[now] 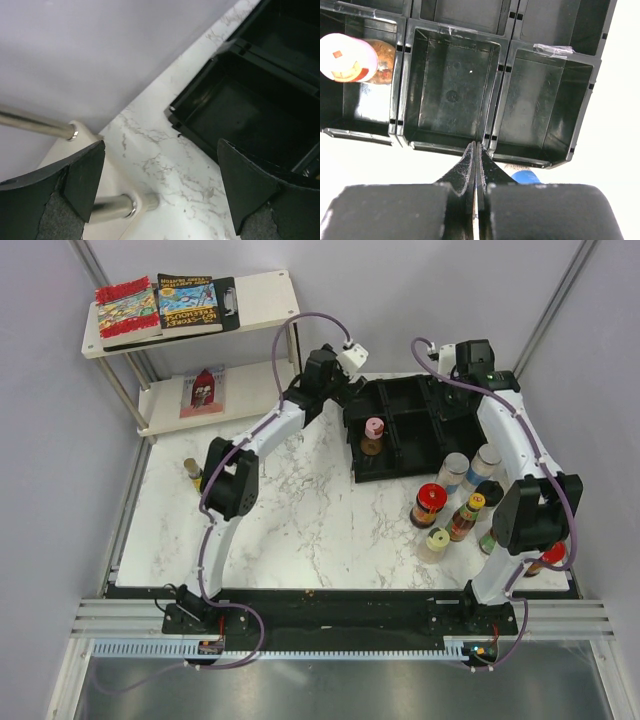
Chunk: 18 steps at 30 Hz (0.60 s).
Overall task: Organize the condiment bottles
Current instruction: Move the storage box to the center of the board.
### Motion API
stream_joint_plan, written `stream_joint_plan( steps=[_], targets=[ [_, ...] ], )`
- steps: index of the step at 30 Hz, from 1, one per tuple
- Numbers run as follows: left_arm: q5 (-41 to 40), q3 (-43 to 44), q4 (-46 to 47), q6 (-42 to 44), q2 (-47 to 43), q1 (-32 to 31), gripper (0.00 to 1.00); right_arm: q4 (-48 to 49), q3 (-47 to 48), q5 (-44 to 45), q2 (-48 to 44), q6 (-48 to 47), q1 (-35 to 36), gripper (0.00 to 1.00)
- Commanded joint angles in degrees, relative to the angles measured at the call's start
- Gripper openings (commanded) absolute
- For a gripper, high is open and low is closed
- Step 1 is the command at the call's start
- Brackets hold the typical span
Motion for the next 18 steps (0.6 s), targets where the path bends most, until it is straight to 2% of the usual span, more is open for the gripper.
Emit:
stream_joint_plan(
  steps=[1,5,11,14,18],
  targets=[
    [0.44,7.47,1.95,4.4,7.77,-1.22,0.99,0.15,-1.28,0.43,-3.97,-0.73,0.14,0.0],
    [-1.75,11.69,2.48,6.6,12.79,-1.66,0.99,-0.02,-2.69,0.08,-5.2,-1.26,0.32,0.01],
    [-2.29,10.65,2.57,9.32,15.09,-1.75,0.99,-0.02,-3.83,-0.01,-5.12,-1.17,0.59,0.01],
    [-1.85,6.97,2.57,9.5,13.52,-1.66,0.99,0.15,-4.01,-0.01,-4.24,-0.91,0.67,0.01],
    [0.08,-2.96,2.57,9.07,8.78,-1.66,0.98,0.77,-4.1,0.6,-2.84,-0.56,0.59,0.01]
  ],
)
